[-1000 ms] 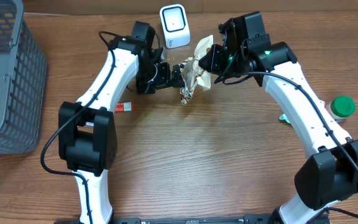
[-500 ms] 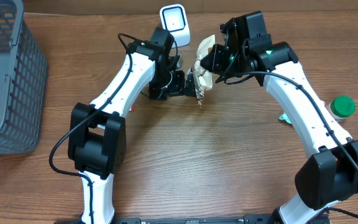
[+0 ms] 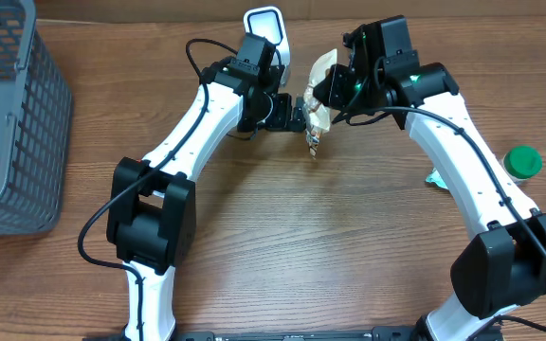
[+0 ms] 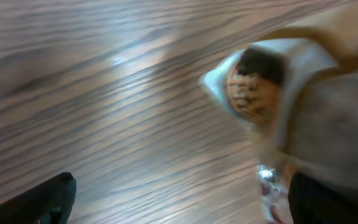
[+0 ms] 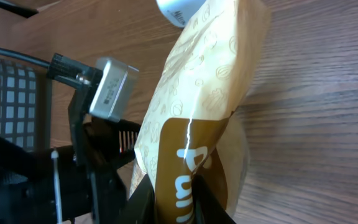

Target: Scan the item barcode

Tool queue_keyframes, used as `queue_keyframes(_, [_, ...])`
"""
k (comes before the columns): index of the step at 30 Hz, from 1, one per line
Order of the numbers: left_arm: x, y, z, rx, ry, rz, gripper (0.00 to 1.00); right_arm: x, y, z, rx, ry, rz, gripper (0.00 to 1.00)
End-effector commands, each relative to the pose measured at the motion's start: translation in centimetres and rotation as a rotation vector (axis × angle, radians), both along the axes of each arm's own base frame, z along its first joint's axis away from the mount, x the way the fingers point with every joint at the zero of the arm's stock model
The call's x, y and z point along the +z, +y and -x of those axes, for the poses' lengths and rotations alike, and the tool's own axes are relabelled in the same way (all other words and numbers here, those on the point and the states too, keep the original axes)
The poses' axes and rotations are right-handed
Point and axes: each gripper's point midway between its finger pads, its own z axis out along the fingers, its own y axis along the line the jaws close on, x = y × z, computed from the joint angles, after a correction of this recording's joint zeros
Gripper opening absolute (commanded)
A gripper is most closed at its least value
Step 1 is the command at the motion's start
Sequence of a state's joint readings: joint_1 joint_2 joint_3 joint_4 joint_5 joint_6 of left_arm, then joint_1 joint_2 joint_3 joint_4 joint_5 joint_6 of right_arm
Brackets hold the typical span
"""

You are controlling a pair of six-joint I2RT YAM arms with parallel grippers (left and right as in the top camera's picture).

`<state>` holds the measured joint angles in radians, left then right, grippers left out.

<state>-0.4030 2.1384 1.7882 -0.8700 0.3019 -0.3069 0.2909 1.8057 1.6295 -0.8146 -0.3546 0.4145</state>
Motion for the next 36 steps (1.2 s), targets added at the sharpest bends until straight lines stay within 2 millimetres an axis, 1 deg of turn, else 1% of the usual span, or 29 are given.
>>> queue_keyframes(1, [-0.4, 3.3, -0.8, 0.048, -0.054, -0.191, 1.00, 0.7, 1.5, 0.6, 0.037, -0.009, -0.025, 0.04])
queue_keyframes(2, [-0.6, 4.4, -0.7, 0.066, -0.039, -0.217, 1.00, 0.6, 1.0, 0.4, 0.019, -0.016, -0.002, 0.04])
queue_keyframes(4, [-0.5, 6.1, -0.6, 0.093, -0.010, -0.232, 1.00, 0.3, 0.0, -0.3, -0.027, -0.035, 0.055, 0.04])
queue_keyframes(6, [-0.3, 7.4, -1.1, 0.128, -0.008, -0.229, 1.00, 0.1, -0.9, -0.7, -0.060, -0.049, 0.097, 0.04])
queue_keyframes(8, [0.3, 8.6, -1.9, 0.171, -0.018, -0.204, 1.00, 0.1, -0.9, -0.9, -0.062, -0.058, 0.102, 0.04])
queue_keyframes(10, [0.9, 9.2, -2.6, 0.187, -0.019, -0.139, 1.00, 0.2, -0.9, -1.0, -0.062, -0.062, 0.101, 0.04])
queue_keyframes(12, [1.4, 10.9, -3.2, 0.217, -0.012, -0.092, 1.00, 0.3, -0.9, -1.1, -0.063, -0.070, 0.099, 0.04])
queue_keyframes(15, [1.5, 14.6, -3.7, 0.297, 0.006, -0.094, 1.00, 0.5, -0.8, -1.3, -0.061, -0.081, 0.097, 0.04])
queue_keyframes(18, [1.4, 18.1, -3.8, 0.370, 0.032, -0.089, 1.00, 0.5, -0.8, -1.3, -0.061, -0.081, 0.096, 0.04])
queue_keyframes(21, [1.4, 21.0, -4.0, 0.429, 0.041, -0.084, 1.00, 0.5, -0.6, -1.2, -0.054, -0.078, 0.087, 0.04])
queue_keyframes(23, [1.4, 22.7, -4.2, 0.463, 0.034, -0.086, 1.00, 0.6, -0.4, -1.1, -0.030, -0.086, 0.085, 0.04])
queue_keyframes(26, [1.5, 24.8, -4.6, 0.509, 0.020, -0.082, 1.00, 1.0, 0.3, -1.3, 0.130, -0.202, 0.162, 0.04])
queue_keyframes(29, [1.6, 26.4, -4.7, 0.542, 0.014, -0.081, 0.99, 1.4, 1.1, -1.3, 0.307, -0.328, 0.253, 0.04])
queue_keyframes(32, [1.6, 27.2, -4.7, 0.559, 0.015, -0.080, 1.00, 1.6, 1.9, -1.3, 0.587, -0.522, 0.419, 0.04])
queue_keyframes(33, [1.6, 27.3, -4.7, 0.561, 0.015, -0.080, 1.00, 1.8, 2.0, -1.4, 0.654, -0.577, 0.463, 0.04])
queue_keyframes(35, [1.6, 27.4, -4.7, 0.561, 0.015, -0.080, 1.00, 2.5, 2.4, -2.0, 0.746, -0.684, 0.531, 0.04])
queue_keyframes(36, [1.6, 27.4, -4.7, 0.561, 0.015, -0.080, 1.00, 2.9, 2.5, -2.3, 0.765, -0.724, 0.550, 0.04])
